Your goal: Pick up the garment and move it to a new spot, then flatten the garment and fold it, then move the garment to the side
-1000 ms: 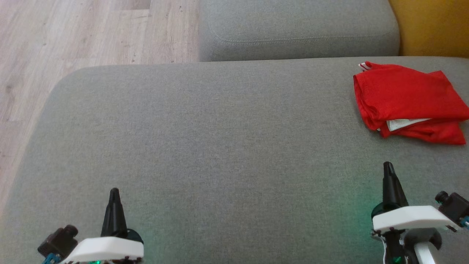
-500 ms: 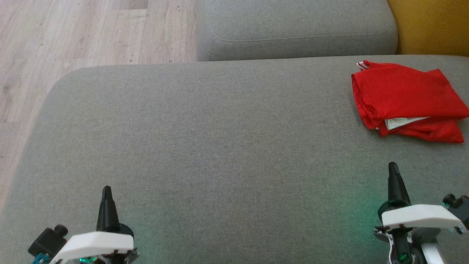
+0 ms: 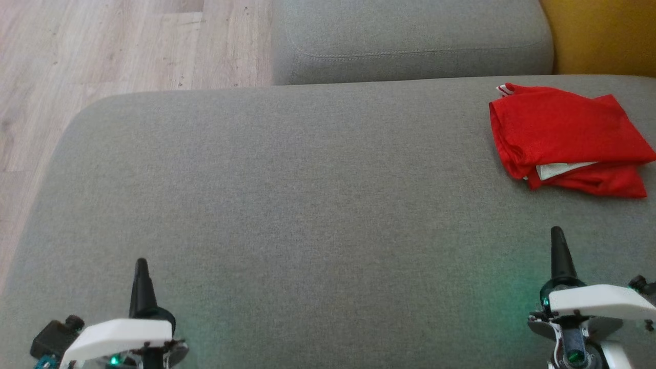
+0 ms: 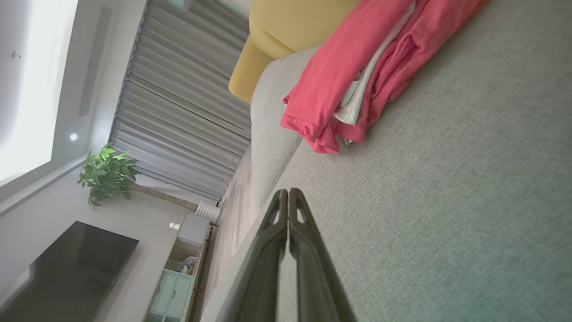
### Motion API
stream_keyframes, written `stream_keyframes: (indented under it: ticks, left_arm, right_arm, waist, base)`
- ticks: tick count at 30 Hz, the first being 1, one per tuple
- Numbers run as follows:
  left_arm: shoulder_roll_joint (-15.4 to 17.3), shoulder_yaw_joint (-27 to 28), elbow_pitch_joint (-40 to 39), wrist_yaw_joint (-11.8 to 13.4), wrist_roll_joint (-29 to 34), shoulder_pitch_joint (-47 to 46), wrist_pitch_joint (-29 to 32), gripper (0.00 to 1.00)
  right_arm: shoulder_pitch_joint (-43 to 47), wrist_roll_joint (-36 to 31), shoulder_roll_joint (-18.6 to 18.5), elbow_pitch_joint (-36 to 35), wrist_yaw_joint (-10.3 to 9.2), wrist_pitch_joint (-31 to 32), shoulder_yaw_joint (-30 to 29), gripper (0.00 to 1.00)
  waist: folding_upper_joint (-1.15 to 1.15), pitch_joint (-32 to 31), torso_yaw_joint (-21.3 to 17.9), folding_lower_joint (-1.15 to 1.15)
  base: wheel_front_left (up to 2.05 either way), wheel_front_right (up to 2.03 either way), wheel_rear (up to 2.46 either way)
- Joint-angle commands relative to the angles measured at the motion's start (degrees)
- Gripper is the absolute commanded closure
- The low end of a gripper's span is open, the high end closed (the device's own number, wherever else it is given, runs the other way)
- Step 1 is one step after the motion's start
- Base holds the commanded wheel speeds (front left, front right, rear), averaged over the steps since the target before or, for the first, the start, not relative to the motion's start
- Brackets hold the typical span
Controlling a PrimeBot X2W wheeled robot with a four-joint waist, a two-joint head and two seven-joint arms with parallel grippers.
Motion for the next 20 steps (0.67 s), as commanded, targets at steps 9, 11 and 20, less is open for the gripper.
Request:
stream_keyframes:
  ticks: [9, 11, 20]
  left_arm:
    - [0.19, 2.46, -2.02, -0.54, -6.05, -3.56, 1.65, 1.00]
    - [0.20, 2.68, -2.04, -0.55, -7.26, -3.67, 1.99, 1.00]
    - [0.21, 3.69, -2.13, -0.62, -12.69, -4.16, 3.52, 1.00]
  right_arm:
    - [-3.59, 6.56, -0.42, -2.58, -0.07, 1.74, -0.37, 1.00]
    - [-3.63, 7.83, -0.42, -2.66, -0.08, 2.07, -0.53, 1.00]
    - [-3.81, 13.55, -0.42, -3.02, -0.08, 3.57, -1.28, 1.00]
  waist:
    - [0.00, 0.09, -0.24, 0.00]
    - [0.00, 0.11, -0.30, 0.00]
    - [0.00, 0.20, -0.55, 0.00]
  base:
    - [0.00, 0.00, 0.00]
    - [0.00, 0.00, 0.00]
    - [0.00, 0.00, 0.00]
